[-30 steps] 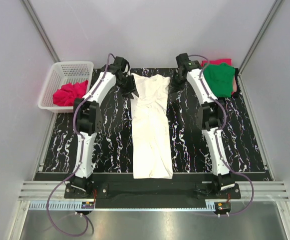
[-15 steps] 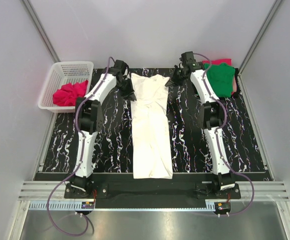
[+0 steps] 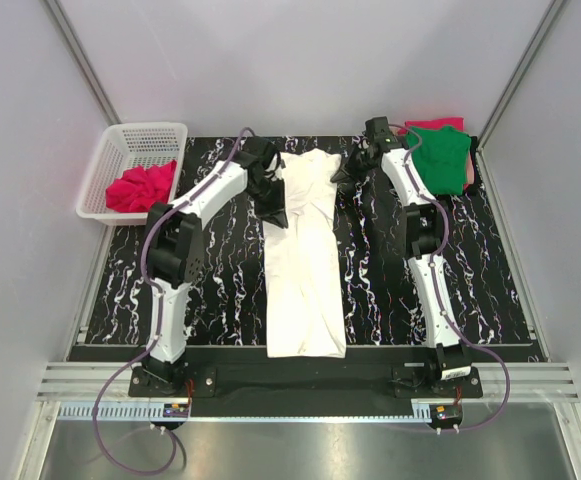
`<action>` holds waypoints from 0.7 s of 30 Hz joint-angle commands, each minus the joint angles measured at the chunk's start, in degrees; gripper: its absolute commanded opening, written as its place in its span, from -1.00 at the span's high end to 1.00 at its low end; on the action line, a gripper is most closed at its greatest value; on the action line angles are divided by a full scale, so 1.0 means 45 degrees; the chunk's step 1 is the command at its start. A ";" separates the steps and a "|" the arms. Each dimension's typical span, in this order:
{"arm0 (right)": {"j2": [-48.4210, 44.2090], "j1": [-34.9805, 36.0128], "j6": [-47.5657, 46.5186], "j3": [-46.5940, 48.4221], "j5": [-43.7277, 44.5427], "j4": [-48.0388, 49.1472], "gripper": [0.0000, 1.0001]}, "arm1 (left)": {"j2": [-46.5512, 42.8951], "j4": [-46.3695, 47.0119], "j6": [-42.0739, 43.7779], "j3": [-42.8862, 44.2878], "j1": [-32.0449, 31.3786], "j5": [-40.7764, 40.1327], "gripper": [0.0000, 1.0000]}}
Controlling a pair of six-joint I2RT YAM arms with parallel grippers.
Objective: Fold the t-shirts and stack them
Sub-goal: Fold the tshirt
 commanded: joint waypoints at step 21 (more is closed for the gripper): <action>0.0793 0.0020 0.0037 -0.0336 -0.0138 0.0401 1.00 | -0.0156 0.0967 0.1061 -0.1604 -0.1674 0.2238 0.70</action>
